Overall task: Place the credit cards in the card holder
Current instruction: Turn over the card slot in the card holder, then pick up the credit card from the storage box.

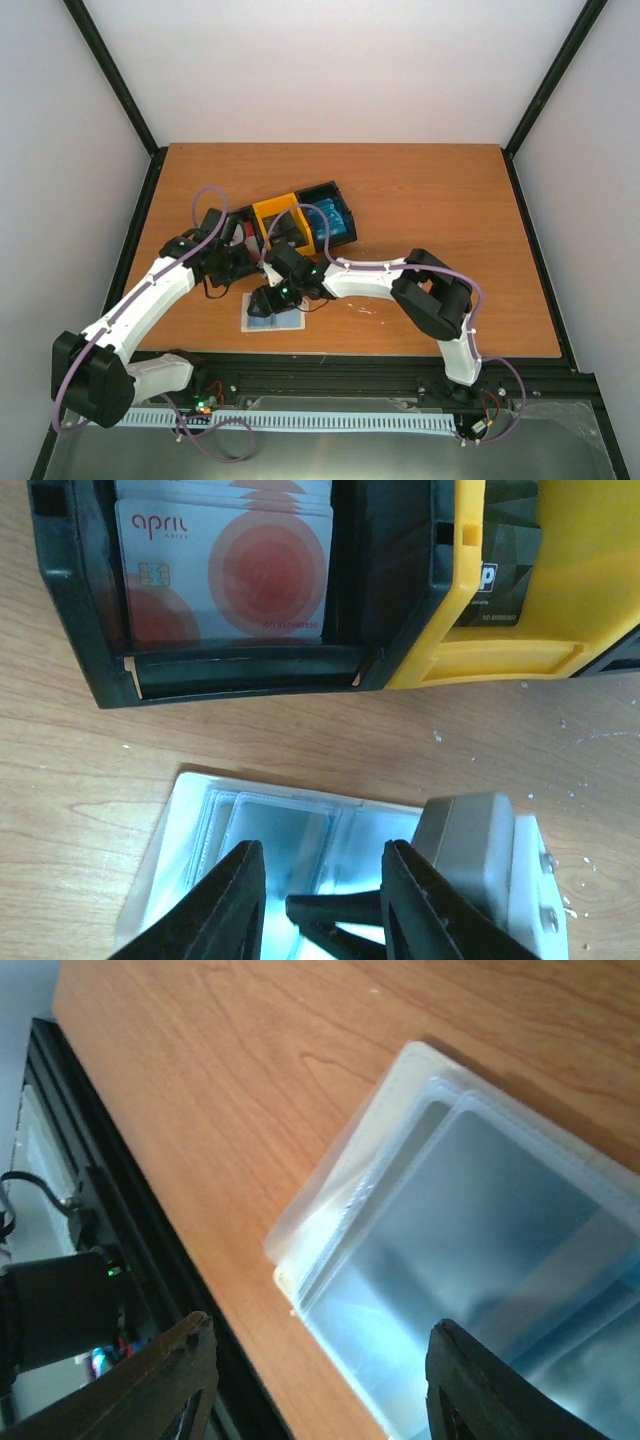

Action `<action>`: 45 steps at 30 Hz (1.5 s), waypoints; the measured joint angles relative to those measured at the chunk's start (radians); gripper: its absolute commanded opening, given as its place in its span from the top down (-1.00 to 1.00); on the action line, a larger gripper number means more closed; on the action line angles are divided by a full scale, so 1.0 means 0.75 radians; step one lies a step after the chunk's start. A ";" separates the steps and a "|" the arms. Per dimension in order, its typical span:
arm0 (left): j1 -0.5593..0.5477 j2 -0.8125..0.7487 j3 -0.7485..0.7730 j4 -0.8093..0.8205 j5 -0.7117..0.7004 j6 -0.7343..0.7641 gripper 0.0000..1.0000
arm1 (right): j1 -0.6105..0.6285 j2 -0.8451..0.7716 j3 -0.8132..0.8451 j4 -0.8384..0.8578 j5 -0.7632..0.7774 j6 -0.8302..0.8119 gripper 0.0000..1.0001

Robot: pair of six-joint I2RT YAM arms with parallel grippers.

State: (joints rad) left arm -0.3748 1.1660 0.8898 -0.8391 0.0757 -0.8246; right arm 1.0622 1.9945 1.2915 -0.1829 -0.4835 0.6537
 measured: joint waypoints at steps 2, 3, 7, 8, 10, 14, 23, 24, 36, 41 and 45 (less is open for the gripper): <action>0.005 -0.002 -0.004 0.000 0.005 0.000 0.23 | -0.001 0.022 0.017 -0.017 0.018 0.002 -0.13; 0.006 -0.004 -0.007 0.000 0.009 0.000 0.20 | -0.002 0.028 0.019 -0.021 0.033 0.003 -0.13; 0.010 -0.022 -0.015 0.001 0.024 0.009 -0.01 | -0.002 0.014 0.007 -0.041 0.105 0.012 -0.12; 0.011 -0.028 -0.015 0.002 0.028 0.015 -0.04 | -0.003 -0.008 -0.008 -0.042 0.133 0.014 -0.12; 0.014 -0.045 -0.016 0.007 0.035 0.030 -0.17 | -0.007 -0.082 -0.053 -0.055 0.199 0.022 -0.12; 0.032 -0.053 -0.015 0.014 0.028 0.076 -0.32 | -0.040 -0.313 -0.148 -0.084 0.354 0.048 -0.14; 0.173 0.022 0.020 0.085 0.054 0.224 -0.45 | -0.144 -0.591 -0.348 -0.168 0.596 0.134 -0.17; 0.181 0.034 0.022 0.101 0.072 0.245 -0.46 | -0.148 -0.594 -0.367 -0.188 0.608 0.149 -0.17; 0.191 0.123 0.034 0.254 0.244 0.457 -0.66 | -0.248 -0.522 -0.394 -0.357 0.660 0.205 -0.13; 0.191 0.127 0.068 0.262 0.283 0.581 -0.66 | -0.287 -0.344 -0.247 -0.435 0.666 0.201 -0.09; 0.191 0.165 0.098 0.263 0.300 0.719 -0.63 | -0.328 -0.231 -0.105 -0.481 0.668 0.159 -0.08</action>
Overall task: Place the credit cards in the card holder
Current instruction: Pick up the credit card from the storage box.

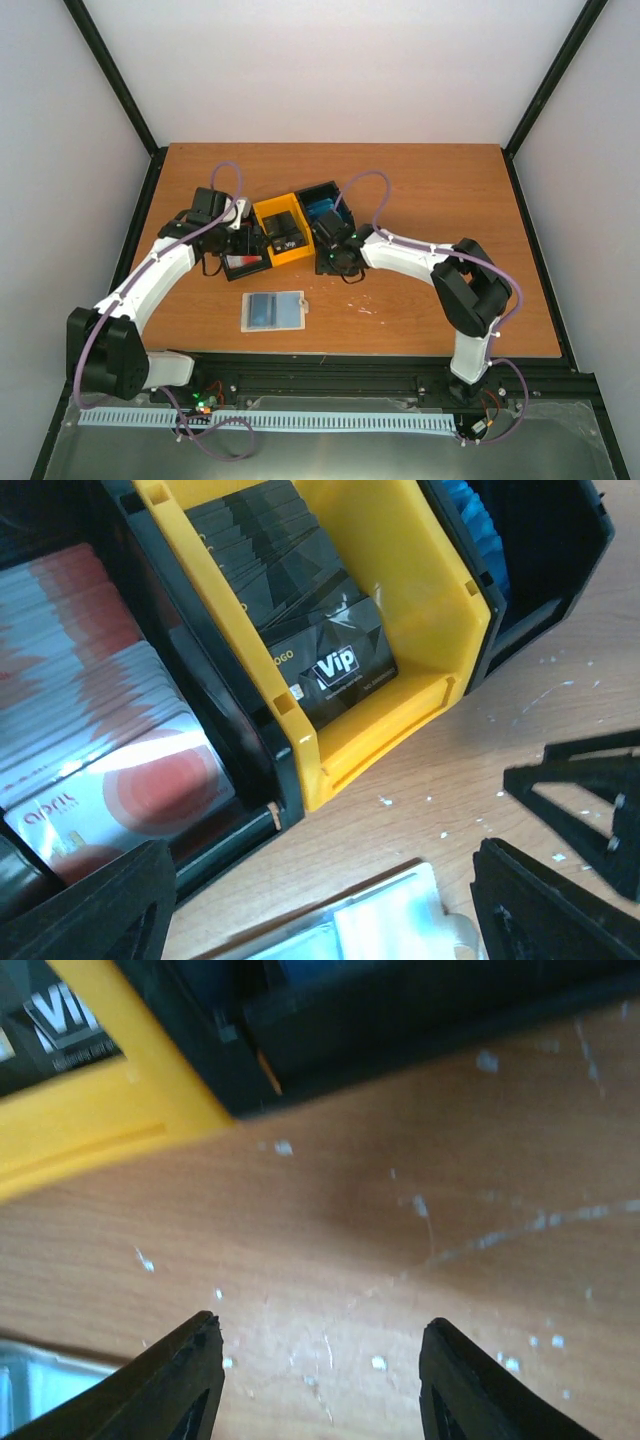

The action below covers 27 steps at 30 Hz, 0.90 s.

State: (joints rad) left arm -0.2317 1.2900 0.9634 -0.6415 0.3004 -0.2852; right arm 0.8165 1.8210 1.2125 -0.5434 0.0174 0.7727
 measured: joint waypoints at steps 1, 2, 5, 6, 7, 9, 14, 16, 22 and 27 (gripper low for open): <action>0.000 0.011 0.008 -0.002 -0.005 0.031 -0.63 | -0.011 0.020 0.031 -0.007 0.001 -0.019 -0.08; 0.000 0.017 0.014 -0.004 -0.009 0.066 -0.64 | -0.021 0.036 0.055 -0.011 0.001 -0.038 -0.07; 0.000 0.010 0.020 -0.002 -0.038 0.185 -0.64 | -0.058 0.083 0.115 -0.015 -0.004 -0.107 -0.06; 0.000 0.004 0.020 -0.002 -0.049 0.216 -0.64 | -0.071 0.101 0.132 -0.016 -0.008 -0.133 -0.05; 0.000 -0.002 0.020 -0.002 -0.065 0.251 -0.64 | -0.085 0.122 0.151 -0.016 -0.010 -0.162 -0.04; 0.000 -0.008 0.021 -0.001 -0.095 0.328 -0.62 | -0.106 0.157 0.176 -0.018 -0.012 -0.211 -0.03; 0.000 0.035 0.021 -0.002 -0.140 0.495 -0.52 | -0.153 0.234 0.208 -0.018 -0.022 -0.319 -0.01; 0.000 0.078 0.021 -0.003 -0.159 0.551 -0.47 | -0.168 0.251 0.208 -0.019 -0.024 -0.355 -0.01; 0.000 0.219 0.047 -0.011 -0.261 0.683 -0.50 | -0.214 0.287 0.248 -0.027 -0.045 -0.428 -0.01; 0.000 0.339 0.105 -0.011 -0.331 0.730 -0.51 | -0.270 0.342 0.331 -0.040 -0.060 -0.444 -0.01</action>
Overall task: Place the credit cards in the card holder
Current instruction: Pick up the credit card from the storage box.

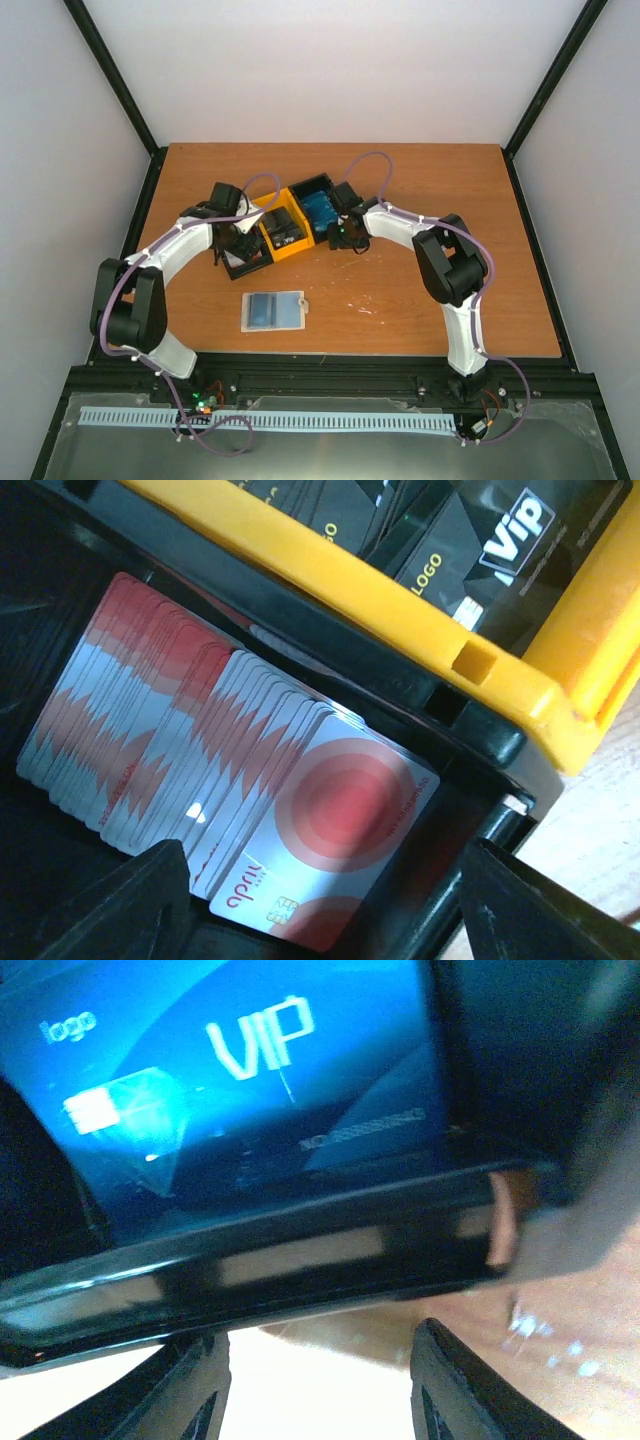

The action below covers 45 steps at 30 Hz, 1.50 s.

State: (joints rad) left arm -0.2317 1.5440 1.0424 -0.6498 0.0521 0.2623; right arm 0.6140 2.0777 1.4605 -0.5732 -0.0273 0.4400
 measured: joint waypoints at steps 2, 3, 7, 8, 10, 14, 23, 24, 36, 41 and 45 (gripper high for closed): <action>0.000 0.038 0.018 -0.001 -0.012 0.010 -0.51 | -0.030 0.027 0.043 -0.008 -0.011 -0.002 -0.02; 0.000 0.055 0.025 0.000 -0.017 0.015 -0.51 | -0.043 0.043 0.065 -0.011 -0.015 -0.004 -0.02; 0.000 0.113 0.049 0.001 -0.034 0.021 -0.35 | -0.093 0.123 0.189 -0.034 -0.027 -0.015 -0.02; 0.001 0.134 0.058 0.001 -0.036 0.021 -0.26 | -0.099 0.140 0.217 -0.038 -0.033 -0.018 -0.02; 0.002 0.174 0.072 0.003 -0.036 0.023 -0.05 | -0.110 0.175 0.273 -0.040 -0.048 -0.024 -0.01; 0.008 0.237 0.103 -0.001 -0.057 0.018 0.13 | -0.115 0.199 0.309 -0.042 -0.064 -0.040 -0.01; 0.023 0.270 0.129 0.011 -0.115 0.012 0.24 | -0.115 0.199 0.308 -0.043 -0.102 -0.045 -0.01; 0.023 0.274 0.129 0.012 -0.117 0.011 0.25 | -0.115 0.199 0.306 -0.040 -0.105 -0.044 -0.01; 0.023 0.314 0.129 0.018 -0.097 0.012 0.31 | -0.115 0.192 0.286 -0.019 -0.115 -0.043 -0.02; 0.024 0.314 0.129 0.014 -0.054 0.023 0.54 | -0.115 0.185 0.271 -0.002 -0.117 -0.042 -0.02; 0.026 0.313 0.129 0.008 -0.027 0.024 0.55 | -0.115 0.183 0.267 0.003 -0.119 -0.042 -0.02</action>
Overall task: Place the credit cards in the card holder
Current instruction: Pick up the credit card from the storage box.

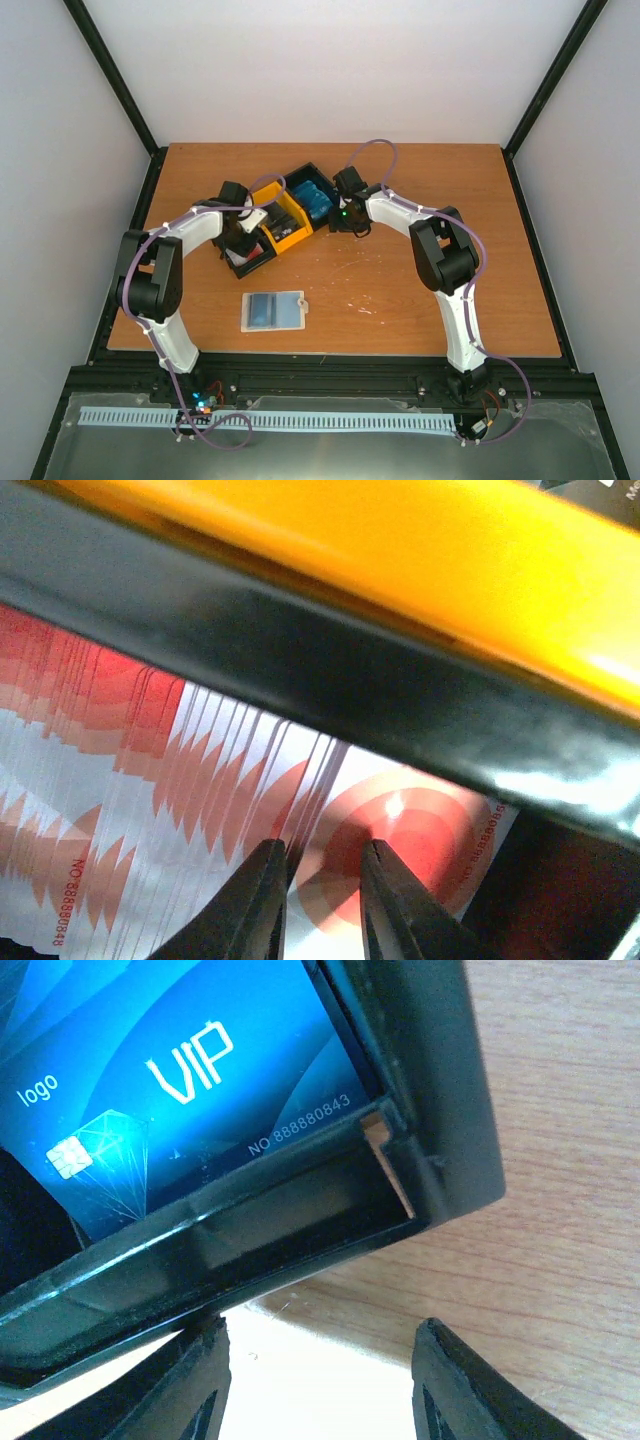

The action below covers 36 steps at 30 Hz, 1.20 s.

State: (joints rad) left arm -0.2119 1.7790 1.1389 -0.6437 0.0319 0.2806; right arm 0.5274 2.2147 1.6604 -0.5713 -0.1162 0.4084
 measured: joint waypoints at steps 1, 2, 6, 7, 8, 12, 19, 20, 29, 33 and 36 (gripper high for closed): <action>0.000 -0.001 0.000 -0.001 0.003 0.000 0.55 | 0.000 0.000 -0.001 0.001 -0.001 0.001 -0.02; 0.001 -0.002 0.000 -0.002 0.005 0.000 0.55 | -0.001 0.000 -0.002 0.002 -0.001 0.001 -0.02; 0.001 -0.010 0.000 -0.020 0.030 0.000 0.56 | -0.001 0.000 -0.002 0.003 -0.002 0.003 -0.02; 0.001 -0.014 0.000 -0.026 0.036 0.000 0.57 | -0.001 0.000 -0.002 0.003 -0.003 0.003 -0.02; 0.001 -0.020 0.001 -0.035 0.043 0.000 0.59 | -0.001 0.000 -0.002 0.003 -0.003 0.004 -0.02; 0.001 -0.040 0.010 -0.070 0.069 -0.001 0.61 | -0.002 0.000 -0.002 0.003 -0.007 0.004 -0.02; 0.001 -0.072 0.031 -0.124 0.131 -0.002 0.61 | -0.002 0.000 -0.002 0.004 -0.009 0.004 -0.02; 0.001 -0.076 0.034 -0.133 0.143 -0.002 0.60 | -0.002 0.000 -0.002 0.004 -0.009 0.004 -0.02; 0.001 -0.083 0.072 -0.221 0.230 -0.031 0.43 | -0.002 0.000 -0.002 0.004 -0.010 0.004 -0.02; 0.002 -0.087 0.072 -0.233 0.274 -0.044 0.39 | -0.002 0.000 -0.002 0.004 -0.011 0.004 -0.02; 0.002 -0.087 0.072 -0.246 0.311 -0.053 0.41 | -0.002 0.000 -0.002 0.004 -0.011 0.004 -0.02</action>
State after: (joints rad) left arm -0.2104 1.7134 1.1931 -0.8284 0.2649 0.2409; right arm 0.5259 2.2147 1.6592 -0.5686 -0.1242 0.4110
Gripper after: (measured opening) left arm 0.302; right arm 0.510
